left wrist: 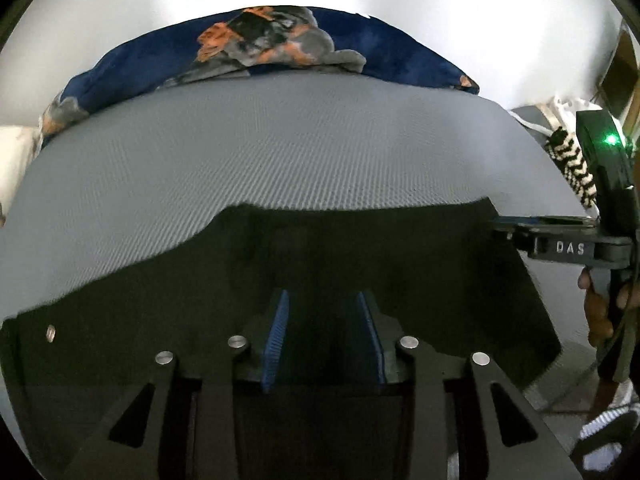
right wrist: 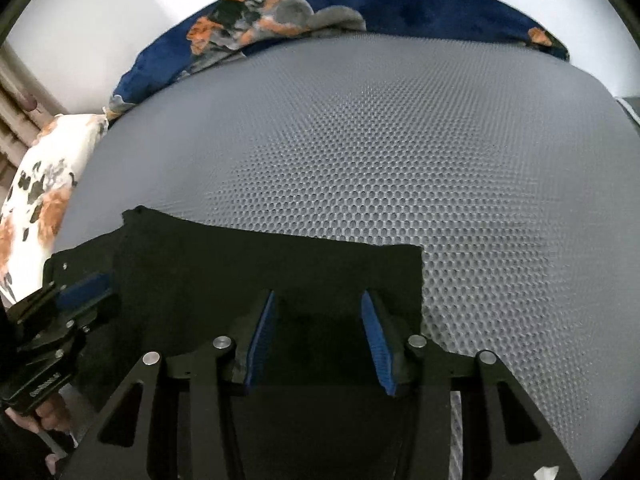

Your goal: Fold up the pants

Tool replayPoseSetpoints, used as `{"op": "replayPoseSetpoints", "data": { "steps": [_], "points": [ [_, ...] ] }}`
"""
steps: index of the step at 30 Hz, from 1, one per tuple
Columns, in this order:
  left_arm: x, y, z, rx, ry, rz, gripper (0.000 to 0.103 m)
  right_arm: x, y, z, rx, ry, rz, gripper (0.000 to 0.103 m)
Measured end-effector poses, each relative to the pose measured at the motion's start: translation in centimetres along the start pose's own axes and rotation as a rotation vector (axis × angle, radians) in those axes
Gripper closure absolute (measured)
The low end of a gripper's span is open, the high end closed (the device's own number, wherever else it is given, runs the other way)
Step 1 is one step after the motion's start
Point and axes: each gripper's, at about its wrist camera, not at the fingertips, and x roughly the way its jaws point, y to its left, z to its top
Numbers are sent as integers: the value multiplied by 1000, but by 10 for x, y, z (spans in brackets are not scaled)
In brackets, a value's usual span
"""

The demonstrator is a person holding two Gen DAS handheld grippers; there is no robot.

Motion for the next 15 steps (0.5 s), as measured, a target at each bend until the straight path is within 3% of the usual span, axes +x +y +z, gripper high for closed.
{"op": "replayPoseSetpoints", "data": {
  "steps": [6,15],
  "points": [
    [44,3,9,0,55,65,66,5,-1,3,0,-3,9,62],
    [45,11,10,-11,49,85,64,1,5,2,-24,-6,-10,62]
  ]
}}
